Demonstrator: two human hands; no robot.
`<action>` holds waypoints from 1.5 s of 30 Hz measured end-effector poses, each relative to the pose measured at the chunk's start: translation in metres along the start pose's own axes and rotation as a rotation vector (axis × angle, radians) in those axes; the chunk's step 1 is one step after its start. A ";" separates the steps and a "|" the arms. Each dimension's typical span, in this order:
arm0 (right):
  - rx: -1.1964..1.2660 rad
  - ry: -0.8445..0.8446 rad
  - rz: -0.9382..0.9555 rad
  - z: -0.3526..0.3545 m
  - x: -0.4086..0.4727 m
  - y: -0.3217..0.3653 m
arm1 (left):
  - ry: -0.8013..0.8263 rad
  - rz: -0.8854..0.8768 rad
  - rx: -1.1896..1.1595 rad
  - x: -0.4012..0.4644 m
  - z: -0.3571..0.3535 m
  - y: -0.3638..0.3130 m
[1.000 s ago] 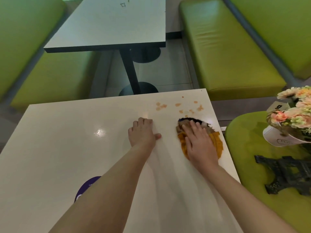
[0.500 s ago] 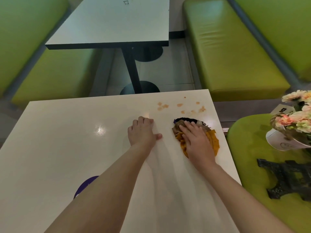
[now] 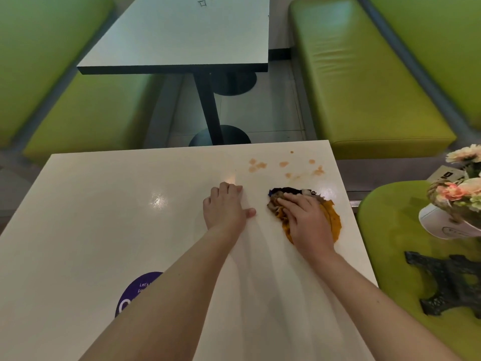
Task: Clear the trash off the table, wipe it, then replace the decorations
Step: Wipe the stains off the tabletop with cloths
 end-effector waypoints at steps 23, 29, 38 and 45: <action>-0.090 0.083 -0.240 -0.003 0.085 -0.013 | 0.003 -0.015 -0.023 -0.002 0.005 -0.002; -0.048 -0.066 -0.194 0.009 0.022 0.007 | 0.013 -0.006 -0.025 0.001 0.005 -0.002; -0.013 0.044 -0.350 -0.007 0.074 -0.027 | 0.013 -0.010 -0.041 -0.004 0.005 -0.003; -0.068 -0.024 -0.080 0.017 0.012 0.003 | 0.001 -0.018 -0.043 -0.003 0.005 -0.001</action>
Point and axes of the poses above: each hand's wrist, its own x-axis towards the middle knuckle, its own z-axis out of the back of the hand, y = z × x, the point moved 3 cm from there along x, towards the middle knuckle, and after that the axes turned 9 degrees about -x, right-handed, at the moved point
